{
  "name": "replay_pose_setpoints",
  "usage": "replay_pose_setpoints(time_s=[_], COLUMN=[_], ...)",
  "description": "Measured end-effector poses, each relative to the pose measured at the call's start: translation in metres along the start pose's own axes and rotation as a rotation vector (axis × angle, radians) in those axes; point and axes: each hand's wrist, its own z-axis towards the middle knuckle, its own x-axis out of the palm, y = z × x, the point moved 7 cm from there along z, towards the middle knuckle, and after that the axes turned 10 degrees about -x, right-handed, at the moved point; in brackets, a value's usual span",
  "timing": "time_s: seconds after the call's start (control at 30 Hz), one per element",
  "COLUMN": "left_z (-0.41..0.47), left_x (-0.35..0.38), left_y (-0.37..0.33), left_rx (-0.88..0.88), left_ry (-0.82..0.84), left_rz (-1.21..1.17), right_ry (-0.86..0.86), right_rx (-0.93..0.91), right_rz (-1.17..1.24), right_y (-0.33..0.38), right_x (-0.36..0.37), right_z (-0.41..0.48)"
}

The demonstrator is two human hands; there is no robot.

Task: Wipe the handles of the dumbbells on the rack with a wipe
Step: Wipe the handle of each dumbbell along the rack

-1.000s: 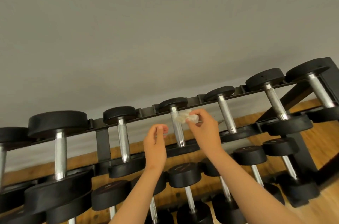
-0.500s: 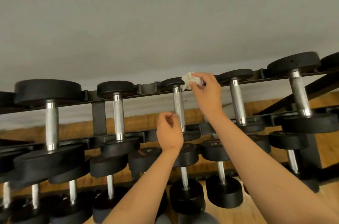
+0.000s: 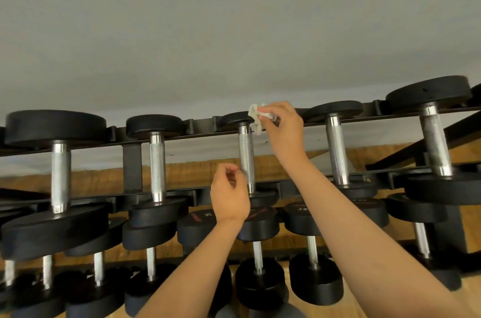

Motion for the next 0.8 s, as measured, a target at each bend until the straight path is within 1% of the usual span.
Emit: replay_pose_setpoints(time_s=[0.13, 0.2, 0.37, 0.5, 0.63, 0.7, 0.8], left_z=[-0.001, -0.002, 0.001, 0.002, 0.006, 0.004, -0.001], left_x=[0.0, 0.0, 0.0, -0.001, -0.004, -0.003, 0.0], left_y=[-0.002, -0.003, 0.001, 0.002, 0.005, 0.004, -0.001], left_rx=[0.001, 0.001, -0.005, -0.008, -0.018, -0.01, 0.008], left_ry=[0.011, 0.018, 0.01, 0.019, 0.013, 0.005, -0.002], left_rz=[-0.016, -0.021, -0.028, -0.026, -0.031, -0.032, -0.037], right_ry=[0.049, 0.039, -0.004, -0.026, 0.021, -0.001, -0.103], right_rx=[0.057, 0.069, 0.01, 0.01, -0.071, -0.016, 0.157], right_rz=[-0.01, -0.007, 0.037, 0.03, -0.016, 0.066, 0.212], right_y=[-0.008, -0.01, -0.004, 0.001, 0.01, 0.002, -0.017], right_x=[-0.002, -0.002, -0.001, 0.004, 0.013, 0.008, -0.004], right_z=[0.023, 0.022, -0.009, -0.003, 0.003, 0.005, 0.005])
